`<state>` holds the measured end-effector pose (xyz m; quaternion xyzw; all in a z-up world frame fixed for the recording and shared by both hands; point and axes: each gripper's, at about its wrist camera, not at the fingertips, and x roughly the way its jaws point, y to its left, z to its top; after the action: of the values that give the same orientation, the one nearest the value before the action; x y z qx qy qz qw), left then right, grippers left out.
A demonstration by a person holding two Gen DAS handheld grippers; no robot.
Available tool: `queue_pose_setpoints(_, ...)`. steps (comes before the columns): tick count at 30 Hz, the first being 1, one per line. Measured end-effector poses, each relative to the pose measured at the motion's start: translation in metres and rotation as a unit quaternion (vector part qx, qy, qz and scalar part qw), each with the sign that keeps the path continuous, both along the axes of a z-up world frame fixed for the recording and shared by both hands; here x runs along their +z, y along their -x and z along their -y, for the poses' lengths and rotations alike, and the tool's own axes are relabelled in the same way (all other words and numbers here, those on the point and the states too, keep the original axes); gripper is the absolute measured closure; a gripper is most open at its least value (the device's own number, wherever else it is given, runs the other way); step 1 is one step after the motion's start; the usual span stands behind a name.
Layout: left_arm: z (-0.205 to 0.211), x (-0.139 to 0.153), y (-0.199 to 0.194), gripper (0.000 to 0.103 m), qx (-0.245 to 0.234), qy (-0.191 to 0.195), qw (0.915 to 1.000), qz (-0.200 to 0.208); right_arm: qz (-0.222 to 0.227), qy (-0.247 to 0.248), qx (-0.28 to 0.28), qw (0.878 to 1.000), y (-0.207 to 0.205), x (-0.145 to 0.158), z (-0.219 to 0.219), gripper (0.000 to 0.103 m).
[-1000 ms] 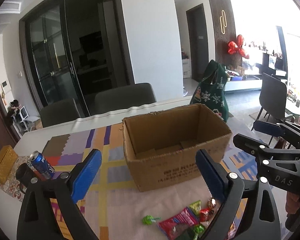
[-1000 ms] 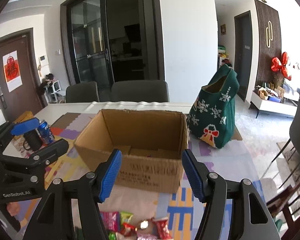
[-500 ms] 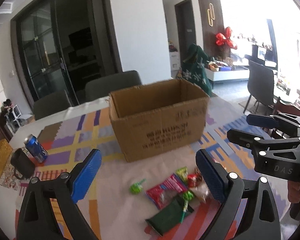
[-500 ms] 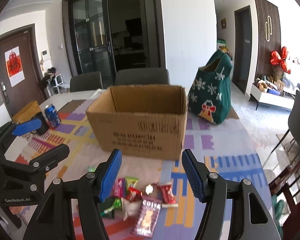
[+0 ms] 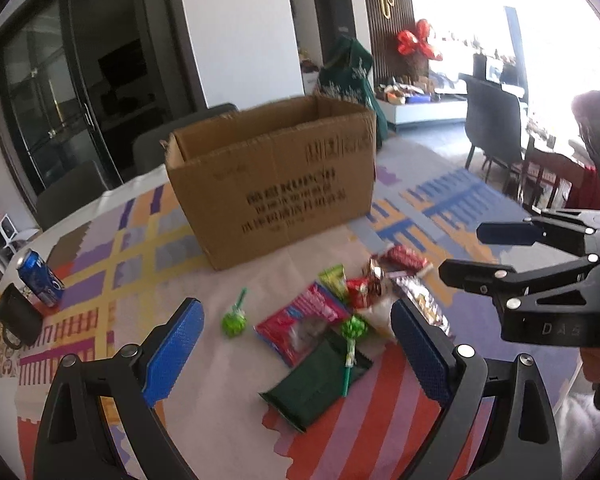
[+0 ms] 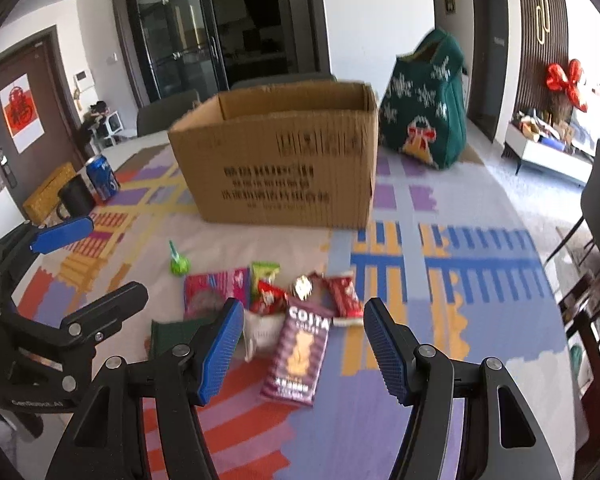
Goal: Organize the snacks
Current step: 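Withdraw both tools from the box back toward the snack pile, then grasp the green lollipop with the left tool while the right tool grasps the COSTA pack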
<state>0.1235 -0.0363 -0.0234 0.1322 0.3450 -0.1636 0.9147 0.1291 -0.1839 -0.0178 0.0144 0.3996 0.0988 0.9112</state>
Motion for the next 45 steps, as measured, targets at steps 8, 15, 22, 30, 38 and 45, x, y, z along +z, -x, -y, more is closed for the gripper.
queue_pose_setpoints(8,0.0,-0.029,-0.009,0.013,-0.023,-0.004,0.999,-0.039,-0.042,0.003,-0.003,0.999,-0.003,-0.032,-0.003,0.04)
queue_pose_setpoints(15,0.004,-0.05,-0.022,0.026,-0.045,0.021,0.996,-0.074,-0.075,-0.021,-0.003,0.997,-0.009,-0.052,-0.001,0.04)
queue_pose_setpoints(22,0.016,-0.067,-0.034,0.041,-0.06,0.019,0.9933,-0.097,-0.094,-0.035,-0.01,0.995,-0.015,-0.064,0.001,0.04)
queue_pose_setpoints(30,0.026,-0.076,-0.044,0.05,-0.066,0.014,0.9919,-0.107,-0.11,-0.049,-0.014,0.993,-0.019,-0.072,0.005,0.044)
queue_pose_setpoints(38,0.033,-0.081,-0.049,0.054,-0.065,0.02,0.9911,-0.115,-0.119,-0.057,-0.022,0.991,-0.027,-0.079,0.01,0.05)
queue_pose_setpoints(45,0.036,-0.083,-0.052,0.062,-0.055,0.026,0.9914,-0.116,-0.12,-0.054,-0.026,0.991,-0.032,-0.082,0.01,0.053)
